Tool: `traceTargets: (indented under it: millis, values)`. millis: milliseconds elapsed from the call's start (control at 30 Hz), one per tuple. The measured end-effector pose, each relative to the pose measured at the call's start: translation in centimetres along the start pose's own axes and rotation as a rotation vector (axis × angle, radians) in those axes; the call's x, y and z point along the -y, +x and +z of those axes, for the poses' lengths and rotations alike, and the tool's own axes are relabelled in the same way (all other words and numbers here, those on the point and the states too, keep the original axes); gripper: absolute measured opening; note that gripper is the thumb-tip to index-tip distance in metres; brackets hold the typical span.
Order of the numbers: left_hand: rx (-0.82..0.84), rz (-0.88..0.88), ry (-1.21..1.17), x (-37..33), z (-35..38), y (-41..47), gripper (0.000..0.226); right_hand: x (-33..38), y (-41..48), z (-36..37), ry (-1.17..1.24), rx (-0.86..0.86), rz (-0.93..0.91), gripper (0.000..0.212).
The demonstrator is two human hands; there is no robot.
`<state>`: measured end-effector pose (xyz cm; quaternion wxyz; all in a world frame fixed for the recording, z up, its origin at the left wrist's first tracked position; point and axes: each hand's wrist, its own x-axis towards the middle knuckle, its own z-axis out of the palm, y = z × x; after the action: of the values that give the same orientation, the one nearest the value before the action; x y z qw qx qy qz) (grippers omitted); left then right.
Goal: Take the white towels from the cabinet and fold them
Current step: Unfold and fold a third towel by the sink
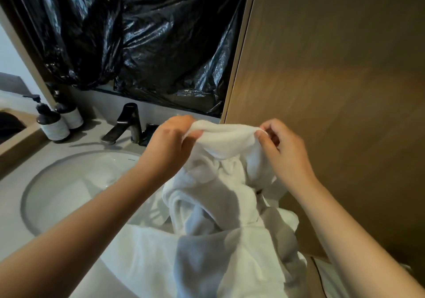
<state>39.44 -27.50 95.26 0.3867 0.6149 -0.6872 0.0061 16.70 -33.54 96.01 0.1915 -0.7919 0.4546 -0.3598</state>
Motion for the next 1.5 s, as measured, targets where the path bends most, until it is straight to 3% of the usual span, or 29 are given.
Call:
traceTargets:
  millis: [100,633,900,1000,1133,1200,1300,1400,1500]
  values:
    - [-0.085,-0.045,-0.036,-1.0,-0.8,1.8,0.021,1.8,1.8,-1.8,0.032,-0.082,-0.058,0.012]
    - [-0.175,0.333,-0.021,-6.0,-4.9,7.6,0.013,3.2,4.3,-6.4,0.088,-0.319,-0.128,0.011]
    - [-0.12,0.205,-0.126,-5.3,-3.7,6.8,0.015,3.4,4.8,-6.5,0.073,-0.373,-0.144,0.013]
    - [0.046,0.146,-0.116,-3.7,-2.6,5.5,0.024,2.6,4.6,-6.6,0.05,-0.376,-0.118,0.014]
    - [0.362,-0.137,-0.027,-0.7,-0.2,2.5,0.025,1.2,3.4,-6.1,0.023,-0.346,-0.051,0.015]
    - [0.432,-0.205,-0.04,0.1,0.5,1.5,0.023,0.7,3.0,-5.8,0.015,-0.332,-0.016,0.014]
    - [0.318,-0.169,-0.103,0.3,0.3,0.9,0.025,-0.1,2.3,-5.4,0.0,-0.261,0.049,0.014]
    - [0.121,-0.121,-0.259,-1.1,-0.8,1.4,0.028,-0.7,1.8,-5.2,0.021,-0.148,0.095,0.035]
    - [0.068,-0.196,-0.388,-2.3,-1.7,3.0,0.021,-0.3,2.1,-5.3,0.062,-0.111,0.11,0.046]
